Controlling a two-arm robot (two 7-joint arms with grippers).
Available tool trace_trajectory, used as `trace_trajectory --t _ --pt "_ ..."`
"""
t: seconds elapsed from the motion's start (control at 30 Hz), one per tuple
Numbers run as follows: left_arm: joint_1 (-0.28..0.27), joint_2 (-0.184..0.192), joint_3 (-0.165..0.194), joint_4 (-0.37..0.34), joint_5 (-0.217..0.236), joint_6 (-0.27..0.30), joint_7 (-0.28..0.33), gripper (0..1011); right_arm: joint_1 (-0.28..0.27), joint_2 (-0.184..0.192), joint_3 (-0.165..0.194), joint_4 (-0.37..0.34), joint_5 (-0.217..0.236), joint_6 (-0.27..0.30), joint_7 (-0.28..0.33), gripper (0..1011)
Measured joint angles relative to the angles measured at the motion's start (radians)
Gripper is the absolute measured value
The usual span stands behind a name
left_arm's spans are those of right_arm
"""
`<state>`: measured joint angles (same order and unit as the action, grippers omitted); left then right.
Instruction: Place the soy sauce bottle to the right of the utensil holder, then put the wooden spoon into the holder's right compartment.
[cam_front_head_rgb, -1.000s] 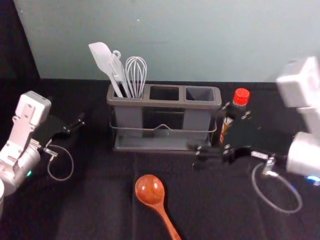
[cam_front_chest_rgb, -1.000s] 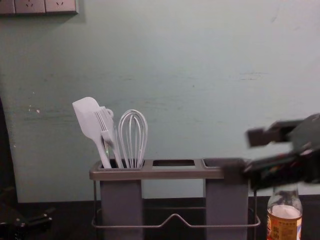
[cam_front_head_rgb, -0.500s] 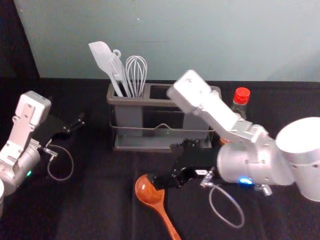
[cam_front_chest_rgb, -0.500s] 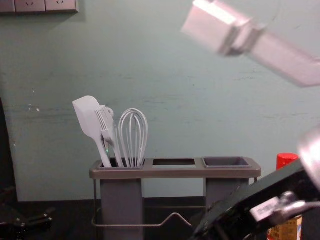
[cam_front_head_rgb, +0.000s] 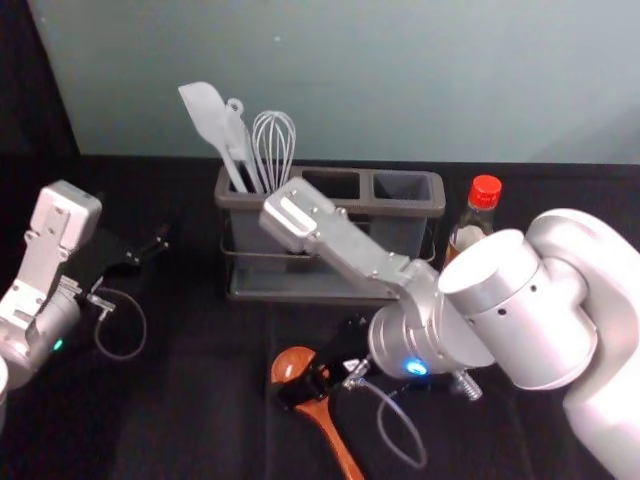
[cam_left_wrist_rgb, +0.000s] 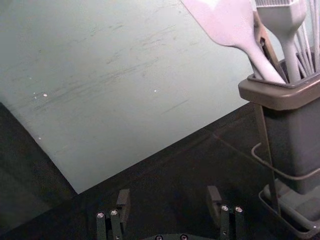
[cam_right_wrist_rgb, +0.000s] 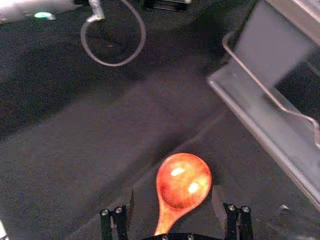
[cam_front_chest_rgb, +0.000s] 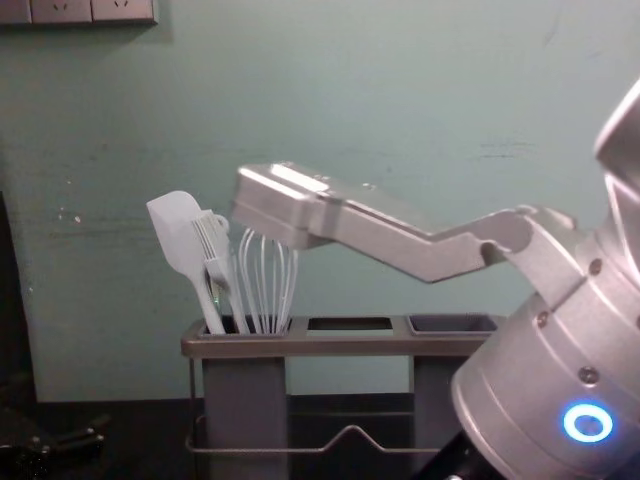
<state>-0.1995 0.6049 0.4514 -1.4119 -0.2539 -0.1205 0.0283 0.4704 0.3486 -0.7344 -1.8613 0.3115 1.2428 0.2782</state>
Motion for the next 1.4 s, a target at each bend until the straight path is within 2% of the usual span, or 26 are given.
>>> trace_trajectory --t 0.47,1.4 --pt "0.0 0.0 0.0 0.0 0.0 0.0 0.0 1005 -0.006 0.015 0.009 -0.013 0.004 -0.015 0.004 1000" --pt "0.0 0.0 0.0 0.0 0.0 0.0 0.0 1005 -0.008 0.02 0.012 -0.018 0.008 -0.021 0.007 1000"
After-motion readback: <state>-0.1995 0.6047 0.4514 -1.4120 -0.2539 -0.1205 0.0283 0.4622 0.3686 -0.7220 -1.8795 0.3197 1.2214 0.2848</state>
